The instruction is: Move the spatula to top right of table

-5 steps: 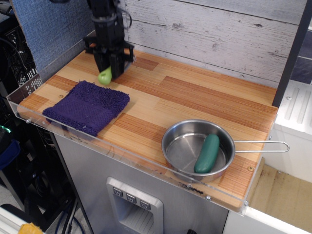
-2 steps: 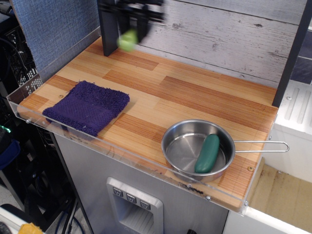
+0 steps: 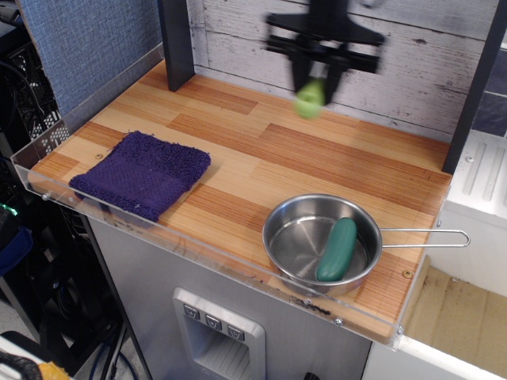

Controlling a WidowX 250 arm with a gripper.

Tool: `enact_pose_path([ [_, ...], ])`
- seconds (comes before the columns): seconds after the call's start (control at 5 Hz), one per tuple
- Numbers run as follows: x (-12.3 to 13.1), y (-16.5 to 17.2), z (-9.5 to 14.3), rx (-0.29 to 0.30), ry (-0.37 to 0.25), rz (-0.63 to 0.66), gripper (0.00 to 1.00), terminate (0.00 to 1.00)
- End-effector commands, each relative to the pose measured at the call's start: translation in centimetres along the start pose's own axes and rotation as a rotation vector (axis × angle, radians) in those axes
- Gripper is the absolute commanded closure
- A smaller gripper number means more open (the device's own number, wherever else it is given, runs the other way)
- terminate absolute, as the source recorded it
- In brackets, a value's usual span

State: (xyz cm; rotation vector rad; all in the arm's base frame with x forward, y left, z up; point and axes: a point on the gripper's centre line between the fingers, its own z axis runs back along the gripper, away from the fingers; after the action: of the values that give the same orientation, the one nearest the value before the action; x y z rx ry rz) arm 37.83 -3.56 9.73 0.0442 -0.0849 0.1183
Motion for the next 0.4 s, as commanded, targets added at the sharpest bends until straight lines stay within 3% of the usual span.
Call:
enact_pose_path([
  [0.0,1.0,-8.0,-0.8,0.002,-0.025,0.12,1.0,0.0],
  [0.2,1.1,-9.4,-3.0,-0.002,-0.011,0.088,1.0,0.0],
])
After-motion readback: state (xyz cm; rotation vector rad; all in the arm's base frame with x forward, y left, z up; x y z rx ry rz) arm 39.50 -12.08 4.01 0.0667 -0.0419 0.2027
